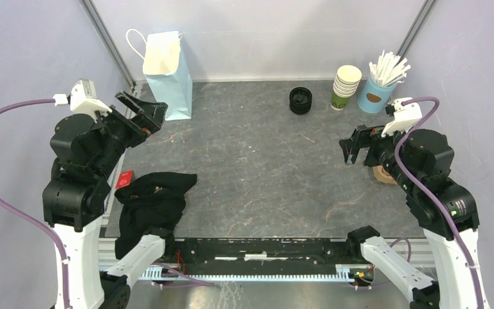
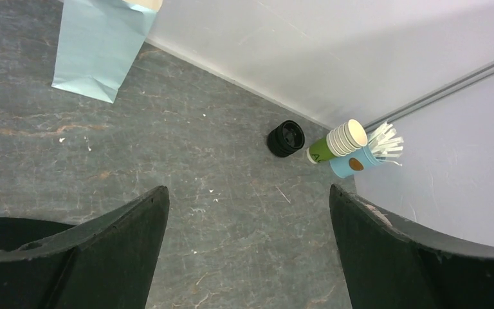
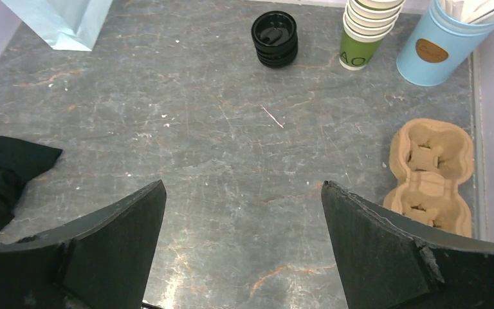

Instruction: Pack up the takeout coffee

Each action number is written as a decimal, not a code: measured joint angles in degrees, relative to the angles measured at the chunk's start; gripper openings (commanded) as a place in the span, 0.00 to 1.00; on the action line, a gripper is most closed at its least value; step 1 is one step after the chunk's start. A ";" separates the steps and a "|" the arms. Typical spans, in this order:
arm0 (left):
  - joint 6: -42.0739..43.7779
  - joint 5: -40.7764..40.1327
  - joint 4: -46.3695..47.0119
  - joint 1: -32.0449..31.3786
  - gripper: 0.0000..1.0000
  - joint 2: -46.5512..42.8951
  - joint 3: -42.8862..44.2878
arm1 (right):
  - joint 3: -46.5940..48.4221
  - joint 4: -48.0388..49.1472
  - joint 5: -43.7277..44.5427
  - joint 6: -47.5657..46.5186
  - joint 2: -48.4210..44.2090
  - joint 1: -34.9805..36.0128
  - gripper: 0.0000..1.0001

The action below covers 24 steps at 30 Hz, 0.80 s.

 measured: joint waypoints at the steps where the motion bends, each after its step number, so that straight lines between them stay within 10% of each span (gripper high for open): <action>1: 0.00 0.31 -0.02 0.59 0.99 0.09 -0.17 | -0.26 -0.15 0.04 -0.26 0.04 -0.33 0.98; 24: 0.04 16.37 4.70 4.37 1.00 12.17 -9.84 | -5.81 10.80 5.79 -1.40 19.28 -2.32 0.98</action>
